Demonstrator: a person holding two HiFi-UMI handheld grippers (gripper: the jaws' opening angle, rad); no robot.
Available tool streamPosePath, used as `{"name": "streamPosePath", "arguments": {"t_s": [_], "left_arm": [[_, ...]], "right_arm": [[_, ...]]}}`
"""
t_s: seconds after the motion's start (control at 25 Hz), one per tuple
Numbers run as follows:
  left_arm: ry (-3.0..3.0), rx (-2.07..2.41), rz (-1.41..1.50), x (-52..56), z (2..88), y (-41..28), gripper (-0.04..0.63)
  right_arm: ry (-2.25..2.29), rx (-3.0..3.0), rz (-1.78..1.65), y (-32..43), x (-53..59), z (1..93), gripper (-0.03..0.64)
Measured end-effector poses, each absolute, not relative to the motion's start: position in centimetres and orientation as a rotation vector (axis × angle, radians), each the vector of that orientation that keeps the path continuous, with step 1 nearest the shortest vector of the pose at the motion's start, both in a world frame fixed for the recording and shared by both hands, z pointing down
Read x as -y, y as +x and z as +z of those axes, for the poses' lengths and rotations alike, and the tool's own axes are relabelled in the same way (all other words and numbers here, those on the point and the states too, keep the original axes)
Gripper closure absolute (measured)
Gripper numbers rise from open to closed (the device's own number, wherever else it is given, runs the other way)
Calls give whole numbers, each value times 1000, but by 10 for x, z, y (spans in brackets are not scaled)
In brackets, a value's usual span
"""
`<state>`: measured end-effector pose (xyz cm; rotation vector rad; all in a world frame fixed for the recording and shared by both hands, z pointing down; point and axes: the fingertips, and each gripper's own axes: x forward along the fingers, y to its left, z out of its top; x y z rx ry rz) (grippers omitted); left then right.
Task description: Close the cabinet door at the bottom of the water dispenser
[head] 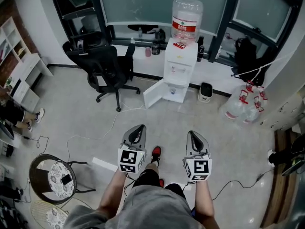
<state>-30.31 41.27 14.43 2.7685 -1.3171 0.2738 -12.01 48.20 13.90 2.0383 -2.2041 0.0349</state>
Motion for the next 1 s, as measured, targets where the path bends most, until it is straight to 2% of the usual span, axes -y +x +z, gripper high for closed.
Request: {"name": "streamPosePath", "arguments": {"t_s": [0.24, 0.72, 1.0], "left_arm": [[2756, 1312, 277, -353, 158, -279, 571], [2678, 1372, 302, -158, 161, -242, 571], [2637, 1358, 353, -78, 181, -223, 571]], "right_arm": [[2020, 2209, 62, -99, -422, 153, 601], [1932, 2280, 137, -64, -220, 159, 601], [1906, 2279, 232, -46, -136, 183, 601]]}}
